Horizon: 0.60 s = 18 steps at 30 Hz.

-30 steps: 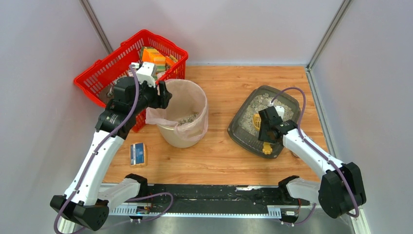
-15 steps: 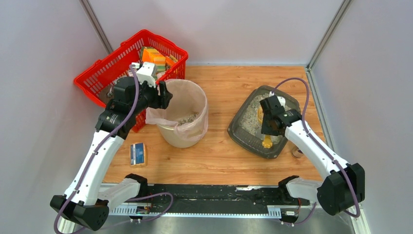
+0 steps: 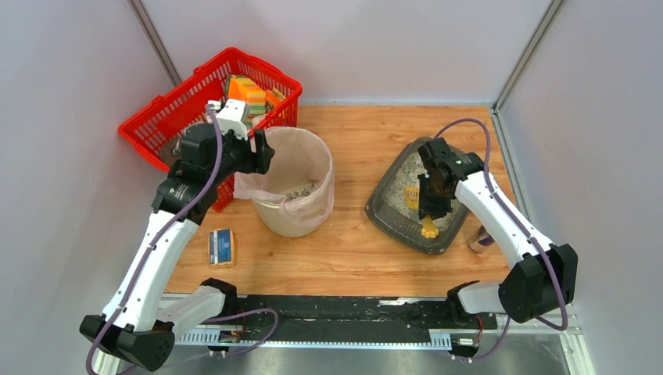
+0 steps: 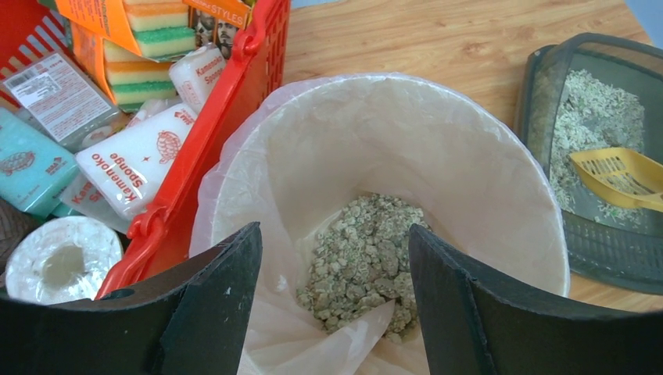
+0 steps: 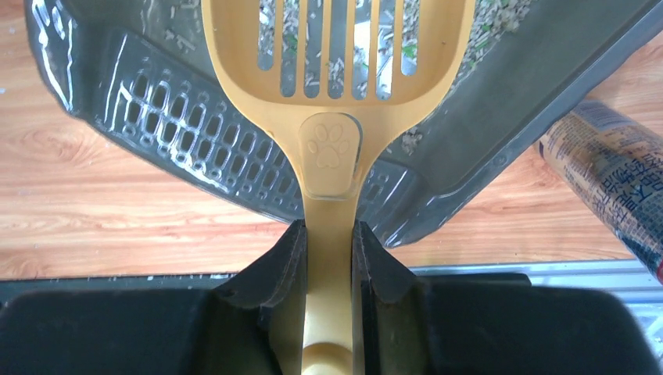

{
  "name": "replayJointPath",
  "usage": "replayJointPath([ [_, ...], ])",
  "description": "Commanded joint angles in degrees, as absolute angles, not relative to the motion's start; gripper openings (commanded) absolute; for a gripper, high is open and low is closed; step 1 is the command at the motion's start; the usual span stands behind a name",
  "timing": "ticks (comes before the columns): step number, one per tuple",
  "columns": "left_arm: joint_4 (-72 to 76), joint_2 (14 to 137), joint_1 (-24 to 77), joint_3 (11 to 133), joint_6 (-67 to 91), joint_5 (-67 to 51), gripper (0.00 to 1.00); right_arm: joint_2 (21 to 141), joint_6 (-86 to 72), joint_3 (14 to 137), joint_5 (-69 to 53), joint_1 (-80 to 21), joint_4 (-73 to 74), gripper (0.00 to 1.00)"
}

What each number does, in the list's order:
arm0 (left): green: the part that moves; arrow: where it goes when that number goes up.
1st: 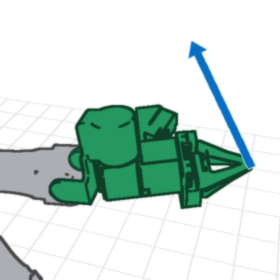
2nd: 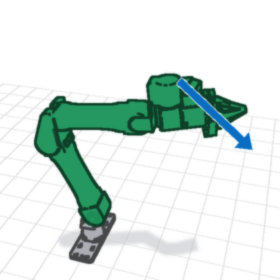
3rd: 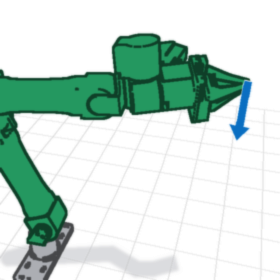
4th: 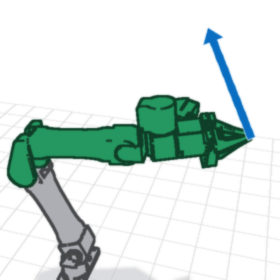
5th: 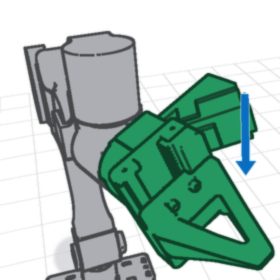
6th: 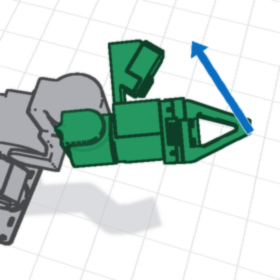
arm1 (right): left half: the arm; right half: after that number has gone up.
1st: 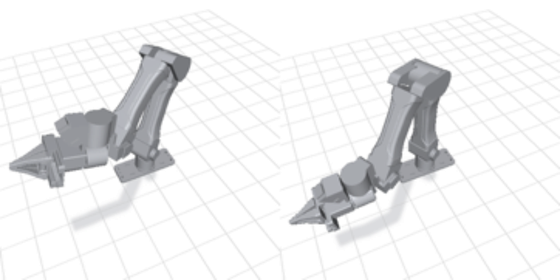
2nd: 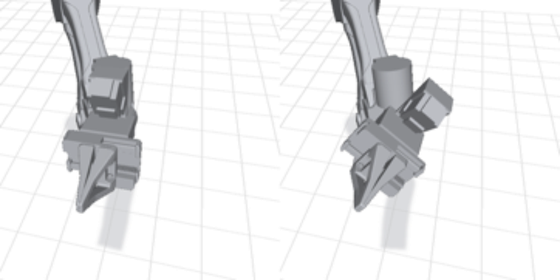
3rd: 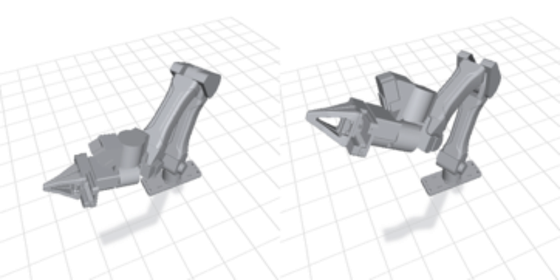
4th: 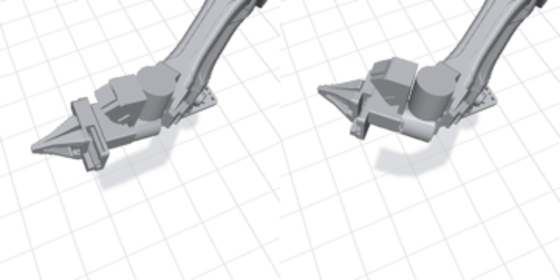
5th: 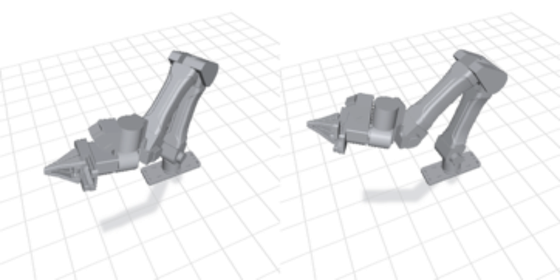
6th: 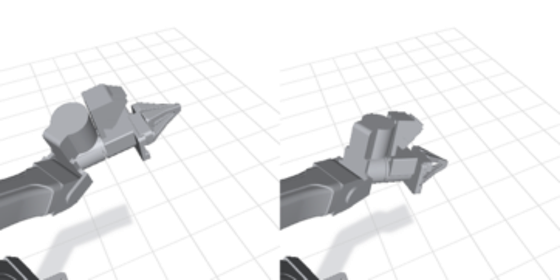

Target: Clean the litter box

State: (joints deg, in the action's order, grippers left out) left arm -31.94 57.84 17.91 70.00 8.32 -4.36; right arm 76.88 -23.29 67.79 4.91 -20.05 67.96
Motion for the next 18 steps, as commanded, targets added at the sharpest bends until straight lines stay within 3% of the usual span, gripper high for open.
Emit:
replayJointPath([
  [1,-31.46,57.22,18.11,70.57,6.94,-0.97,0.79,76.82,-20.84,72.42,0.88,-19.86,72.77,0.00],
  [7,-35.24,58.97,16.71,73.21,6.15,1.76,0.84,81.99,-18.55,72.25,-3.25,-19.52,71.64,0.00],
  [18,-39.28,62.05,13.10,74.88,6.50,-1.14,0.83,90.26,-15.91,74.88,-5.27,-13.63,66.45,0.00],
])
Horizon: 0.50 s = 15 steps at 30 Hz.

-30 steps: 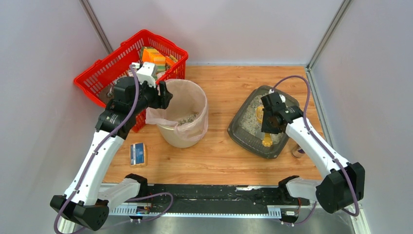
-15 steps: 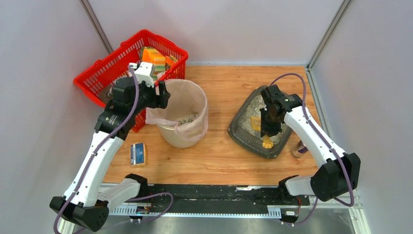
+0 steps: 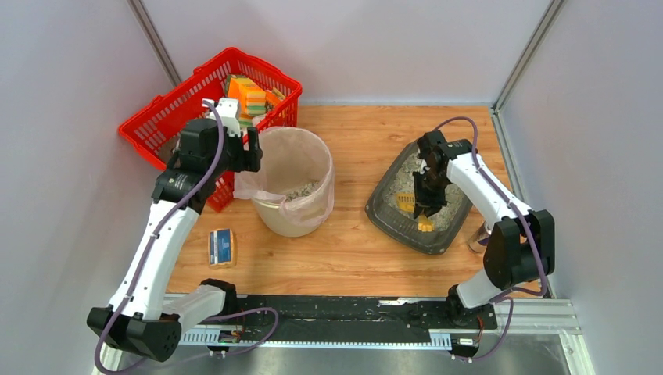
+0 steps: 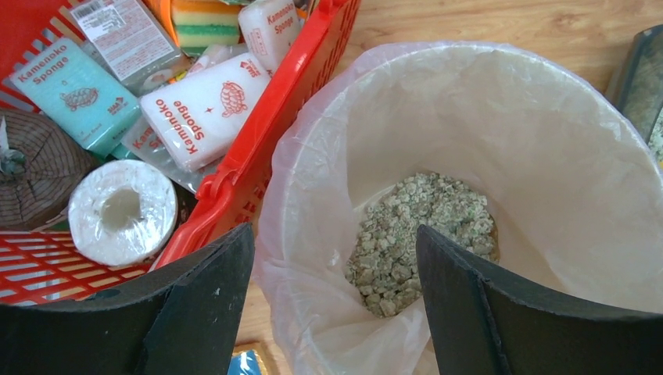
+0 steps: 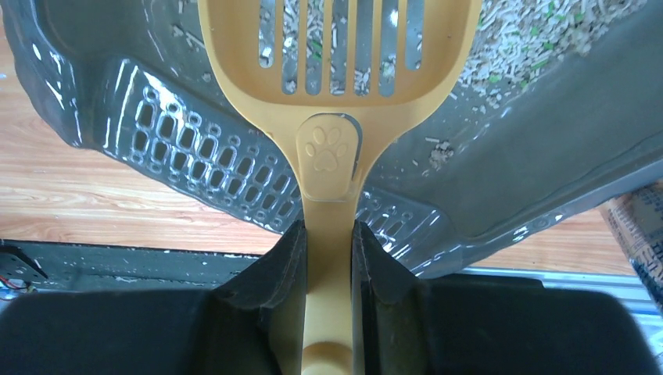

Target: Clean the litter box

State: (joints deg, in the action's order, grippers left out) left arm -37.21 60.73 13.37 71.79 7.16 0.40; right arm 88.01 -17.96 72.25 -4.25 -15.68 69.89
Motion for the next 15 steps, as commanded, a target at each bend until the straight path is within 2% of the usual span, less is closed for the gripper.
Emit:
replayJointPath([
  [1,-39.64,62.49,13.10,75.40,6.42,-0.97,0.83,91.39,-15.65,74.80,-5.62,-12.93,65.40,0.00],
  [11,-39.90,61.52,13.10,73.83,7.56,-1.84,0.83,96.50,-16.70,73.48,-2.99,-11.87,55.38,0.00],
  [15,-40.60,61.44,13.10,73.30,7.21,-1.15,0.83,96.85,-17.40,70.49,1.91,-11.95,48.54,0.00],
])
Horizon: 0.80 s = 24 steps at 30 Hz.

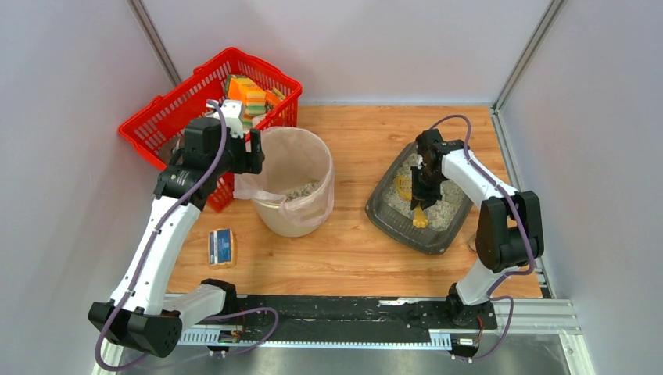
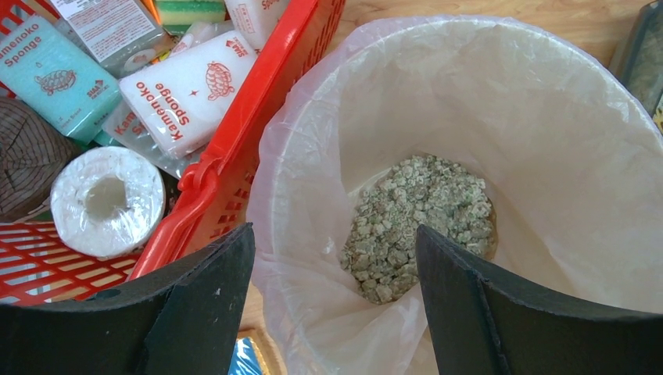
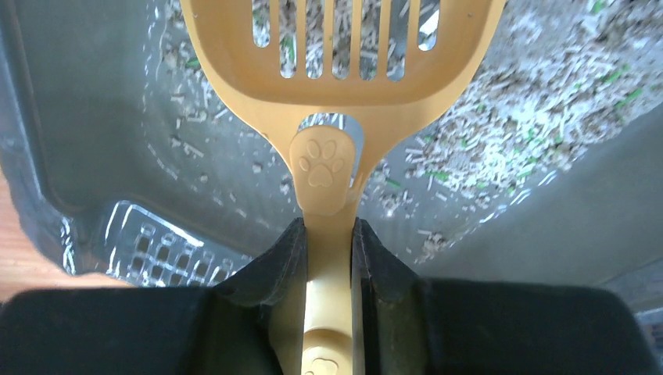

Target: Clean the litter box

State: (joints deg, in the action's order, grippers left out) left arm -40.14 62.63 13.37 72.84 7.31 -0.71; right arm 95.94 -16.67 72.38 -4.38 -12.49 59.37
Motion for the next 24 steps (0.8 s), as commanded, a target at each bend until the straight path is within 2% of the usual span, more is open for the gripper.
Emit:
replayJointPath([
  [1,-40.61,61.35,13.10,72.87,7.21,-0.79,0.83,97.03,-17.66,69.36,2.98,-11.95,47.65,0.00],
  [11,-42.89,64.51,13.10,73.74,6.59,-0.18,0.83,96.42,-18.63,64.61,6.50,-11.95,37.54,0.00],
  [17,-42.98,65.57,13.01,73.57,6.68,-0.53,0.83,90.71,-18.72,59.43,5.27,-11.95,33.22,0.00],
  [24,-42.45,65.83,13.01,73.39,7.21,-1.76,0.82,82.19,-19.07,55.65,6.41,-11.95,36.56,0.00],
])
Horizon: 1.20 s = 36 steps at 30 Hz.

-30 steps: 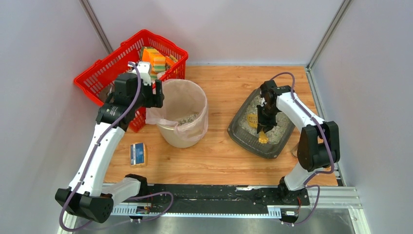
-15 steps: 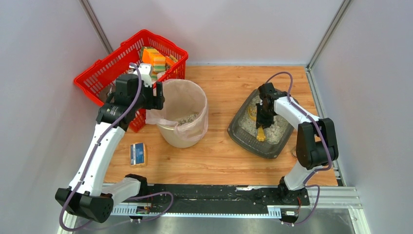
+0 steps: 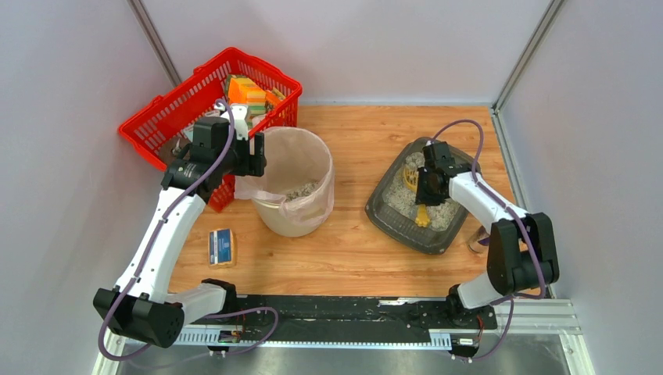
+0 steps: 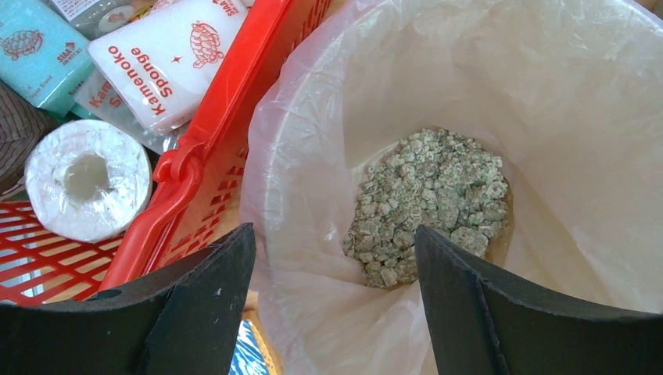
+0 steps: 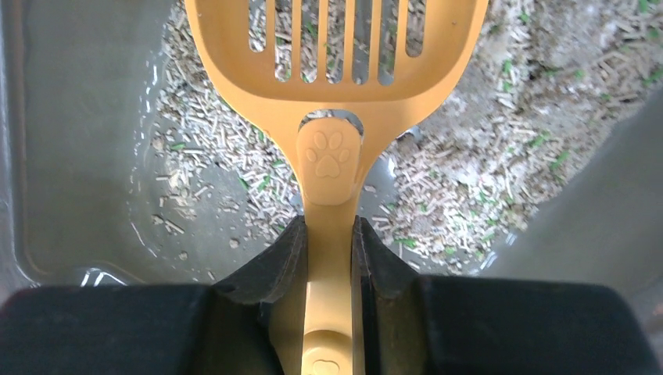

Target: Clean the litter box

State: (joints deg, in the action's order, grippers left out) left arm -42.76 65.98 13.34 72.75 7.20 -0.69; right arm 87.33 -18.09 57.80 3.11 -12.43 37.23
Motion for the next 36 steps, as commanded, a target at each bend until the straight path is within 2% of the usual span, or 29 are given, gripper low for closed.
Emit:
replayJointPath([
  [1,-42.36,65.74,13.01,73.21,7.29,-2.02,0.82,81.39,-19.25,55.11,6.50,-11.95,36.82,0.00],
  [9,-41.49,65.57,13.01,72.60,6.77,-1.49,0.82,71.90,-23.28,49.40,5.71,-13.44,37.88,0.00],
  [14,-41.40,65.74,13.01,72.51,6.77,-1.84,0.82,67.16,-23.64,47.99,11.05,-14.24,38.32,0.00],
  [21,-41.22,65.83,13.01,72.33,6.77,-1.93,0.82,64.34,-24.61,49.65,11.25,-17.92,41.29,0.00],
  [26,-41.05,66.01,13.01,72.25,7.03,-2.72,0.81,64.60,-25.57,50.62,11.60,-16.00,42.10,0.00],
  [31,-41.04,66.27,13.01,72.25,7.12,-2.90,0.81,65.65,-27.51,51.24,13.79,-24.51,44.47,0.00],
  [36,-41.13,66.27,13.01,72.25,7.03,-3.08,0.81,64.52,-27.94,50.71,8.87,-17.94,42.63,0.00],
])
